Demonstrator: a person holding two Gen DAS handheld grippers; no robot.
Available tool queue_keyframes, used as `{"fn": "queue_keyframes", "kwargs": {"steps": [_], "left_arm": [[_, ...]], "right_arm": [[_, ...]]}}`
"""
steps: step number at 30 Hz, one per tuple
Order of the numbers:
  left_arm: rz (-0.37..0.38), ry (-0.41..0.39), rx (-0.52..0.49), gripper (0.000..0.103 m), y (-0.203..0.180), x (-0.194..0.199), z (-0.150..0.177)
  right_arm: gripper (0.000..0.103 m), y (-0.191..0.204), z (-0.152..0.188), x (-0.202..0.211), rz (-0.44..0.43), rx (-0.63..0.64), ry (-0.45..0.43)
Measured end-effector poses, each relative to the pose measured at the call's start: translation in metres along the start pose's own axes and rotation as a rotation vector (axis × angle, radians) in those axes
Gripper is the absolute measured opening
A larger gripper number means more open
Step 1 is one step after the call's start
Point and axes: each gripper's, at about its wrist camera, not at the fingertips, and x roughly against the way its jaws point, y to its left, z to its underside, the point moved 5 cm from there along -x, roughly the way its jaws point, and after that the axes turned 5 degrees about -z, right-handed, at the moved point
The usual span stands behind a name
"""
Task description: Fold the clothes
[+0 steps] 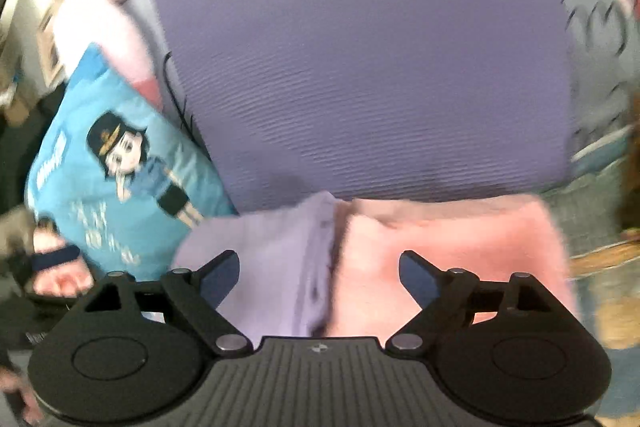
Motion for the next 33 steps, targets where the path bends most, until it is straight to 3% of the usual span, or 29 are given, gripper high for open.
{"fn": "queue_keyframes", "kwargs": {"steps": [2,5,9,17,19,25,29,33], "left_arm": [[0.033,0.017,0.011,0.103,-0.02,0.023,0.013],[0.019,0.041,0.02,0.103,-0.05,0.056,0.035],[0.0,0.047,0.034,0.103,-0.081,0.105,0.054],[-0.064,-0.008,0.035,0.103,-0.12,0.206,0.091],[-0.082,-0.004,0.023,0.103,-0.124,0.218,0.1],[-0.115,0.005,0.038,0.103,-0.12,0.248,0.116],[-0.135,-0.019,0.058,0.103,-0.113,0.262,0.116],[-0.133,-0.036,0.092,0.103,-0.106,0.271,0.113]], "right_arm": [[0.09,0.003,0.017,0.028,0.04,0.05,0.0],[0.093,0.012,0.043,0.064,0.119,0.102,0.042],[0.103,0.016,0.075,0.125,0.222,0.174,-0.001],[0.103,0.008,0.138,0.201,0.244,0.068,-0.051],[0.103,0.013,0.15,0.213,0.242,0.062,-0.069],[0.103,0.031,0.162,0.233,0.351,0.142,-0.086],[0.103,0.044,0.163,0.247,0.284,0.147,-0.133],[0.103,0.047,0.163,0.254,0.27,0.126,-0.141]]}}
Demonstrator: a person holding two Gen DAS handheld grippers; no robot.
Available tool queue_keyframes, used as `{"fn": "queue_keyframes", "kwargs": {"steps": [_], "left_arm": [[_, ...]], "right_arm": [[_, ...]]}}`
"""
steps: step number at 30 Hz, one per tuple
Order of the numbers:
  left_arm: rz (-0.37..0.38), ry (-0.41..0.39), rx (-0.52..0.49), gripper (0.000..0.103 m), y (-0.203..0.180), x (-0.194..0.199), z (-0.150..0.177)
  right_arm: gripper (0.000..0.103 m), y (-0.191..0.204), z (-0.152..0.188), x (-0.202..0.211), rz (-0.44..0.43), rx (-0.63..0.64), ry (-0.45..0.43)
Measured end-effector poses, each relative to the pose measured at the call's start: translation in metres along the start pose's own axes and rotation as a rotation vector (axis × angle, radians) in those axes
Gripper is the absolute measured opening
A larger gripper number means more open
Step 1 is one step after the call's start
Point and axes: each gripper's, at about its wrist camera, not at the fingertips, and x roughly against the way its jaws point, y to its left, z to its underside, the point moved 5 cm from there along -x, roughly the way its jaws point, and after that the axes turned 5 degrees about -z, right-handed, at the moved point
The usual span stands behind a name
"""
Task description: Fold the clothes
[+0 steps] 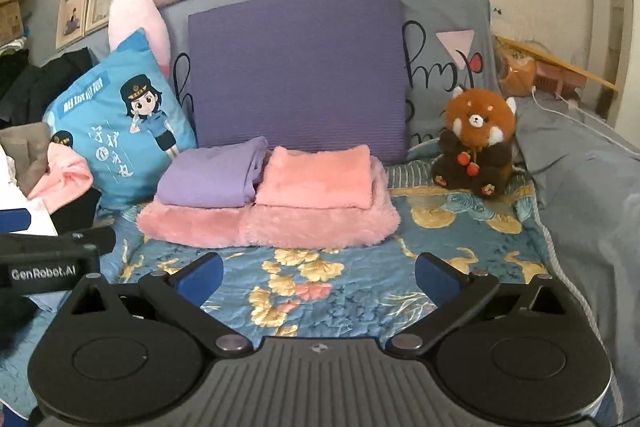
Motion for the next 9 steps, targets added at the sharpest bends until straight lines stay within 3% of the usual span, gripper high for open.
{"fn": "queue_keyframes", "kwargs": {"steps": [9], "left_arm": [[-0.003,-0.032,-0.005,0.103,0.0013,0.0058,0.0009]], "right_arm": [[0.103,0.0042,0.0025,0.0059,0.026,-0.015,-0.031]]}}
